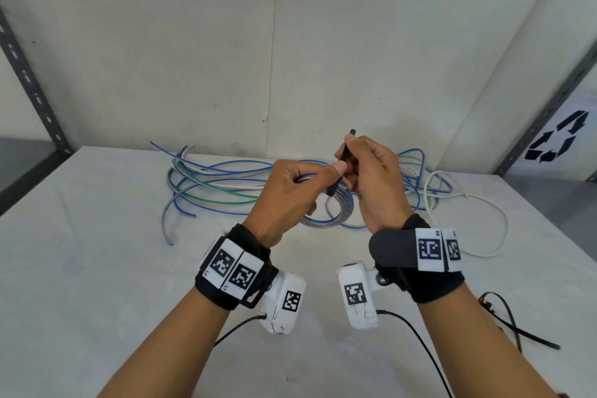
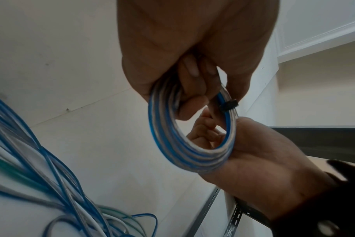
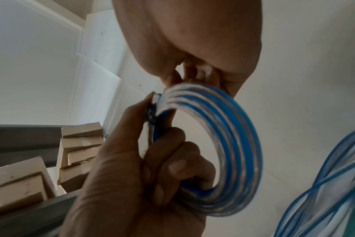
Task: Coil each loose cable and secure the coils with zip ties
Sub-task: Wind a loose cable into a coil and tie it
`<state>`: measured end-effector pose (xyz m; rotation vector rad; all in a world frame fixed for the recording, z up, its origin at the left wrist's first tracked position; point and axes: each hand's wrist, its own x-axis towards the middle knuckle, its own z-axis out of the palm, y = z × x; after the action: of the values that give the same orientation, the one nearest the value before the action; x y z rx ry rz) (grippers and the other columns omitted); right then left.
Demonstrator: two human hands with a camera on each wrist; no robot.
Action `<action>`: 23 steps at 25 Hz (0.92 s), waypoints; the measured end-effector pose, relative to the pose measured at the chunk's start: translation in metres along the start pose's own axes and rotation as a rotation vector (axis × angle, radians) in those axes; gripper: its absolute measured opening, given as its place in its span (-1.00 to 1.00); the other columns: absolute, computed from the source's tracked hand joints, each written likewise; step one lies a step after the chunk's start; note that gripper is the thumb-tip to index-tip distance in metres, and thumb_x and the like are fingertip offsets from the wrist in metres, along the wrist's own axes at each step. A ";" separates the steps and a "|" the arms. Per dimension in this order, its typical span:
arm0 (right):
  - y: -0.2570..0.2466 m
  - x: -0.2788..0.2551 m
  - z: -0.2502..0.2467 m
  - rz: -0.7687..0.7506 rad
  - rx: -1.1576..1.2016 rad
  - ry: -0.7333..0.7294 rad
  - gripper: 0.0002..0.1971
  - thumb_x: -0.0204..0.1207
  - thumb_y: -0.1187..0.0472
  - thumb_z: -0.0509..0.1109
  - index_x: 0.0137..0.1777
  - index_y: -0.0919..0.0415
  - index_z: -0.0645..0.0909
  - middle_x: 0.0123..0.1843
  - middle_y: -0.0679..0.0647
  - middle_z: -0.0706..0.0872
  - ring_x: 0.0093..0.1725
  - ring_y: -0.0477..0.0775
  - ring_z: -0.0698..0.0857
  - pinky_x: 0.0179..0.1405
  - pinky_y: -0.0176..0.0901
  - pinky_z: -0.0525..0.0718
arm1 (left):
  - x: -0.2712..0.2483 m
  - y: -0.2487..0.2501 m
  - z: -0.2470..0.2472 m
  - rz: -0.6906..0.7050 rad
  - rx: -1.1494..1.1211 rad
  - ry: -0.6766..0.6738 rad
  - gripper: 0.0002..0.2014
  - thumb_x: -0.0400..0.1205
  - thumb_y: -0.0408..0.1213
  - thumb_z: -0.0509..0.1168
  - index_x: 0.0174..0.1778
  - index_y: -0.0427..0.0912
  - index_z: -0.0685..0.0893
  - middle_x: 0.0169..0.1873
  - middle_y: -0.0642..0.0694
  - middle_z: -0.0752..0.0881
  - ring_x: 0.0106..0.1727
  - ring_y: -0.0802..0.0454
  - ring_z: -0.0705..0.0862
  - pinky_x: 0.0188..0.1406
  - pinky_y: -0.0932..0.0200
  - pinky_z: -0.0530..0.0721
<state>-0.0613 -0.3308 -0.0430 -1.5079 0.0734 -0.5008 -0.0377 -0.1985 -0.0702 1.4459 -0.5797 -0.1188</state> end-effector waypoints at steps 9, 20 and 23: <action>-0.005 0.009 0.006 0.061 0.097 0.048 -0.65 0.75 0.24 0.25 -0.29 0.28 0.63 -0.41 0.12 0.40 -0.57 -0.11 0.32 -0.61 -0.31 0.35 | -0.002 0.006 0.003 -0.002 -0.031 0.032 -0.69 0.74 -0.26 0.33 -0.12 -0.44 0.83 -0.62 0.14 0.58 -0.61 0.17 0.34 -0.51 0.15 0.39; -0.011 0.014 -0.004 0.135 -0.202 -0.226 -0.67 0.73 0.02 0.32 0.04 0.30 0.76 -0.26 0.06 0.79 -0.34 0.01 0.70 -0.40 -0.18 0.66 | 0.011 0.005 -0.020 -0.065 -0.188 0.143 -0.69 0.73 -0.18 0.34 -0.25 -0.23 0.85 -0.50 -0.14 0.55 -0.64 0.19 0.26 -0.59 0.29 0.37; 0.003 -0.008 0.000 0.076 -0.292 -0.381 -0.73 0.65 0.11 0.42 0.14 0.32 0.76 -0.03 0.26 0.86 -0.06 0.08 0.84 -0.04 0.05 0.82 | 0.015 0.008 -0.029 -0.075 -0.276 0.180 -0.67 0.73 -0.10 0.33 -0.20 -0.23 0.84 -0.47 -0.20 0.56 -0.63 0.15 0.24 -0.60 0.31 0.40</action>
<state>-0.0683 -0.3282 -0.0476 -1.8557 -0.0975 -0.1376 -0.0143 -0.1770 -0.0586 1.1950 -0.3460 -0.1213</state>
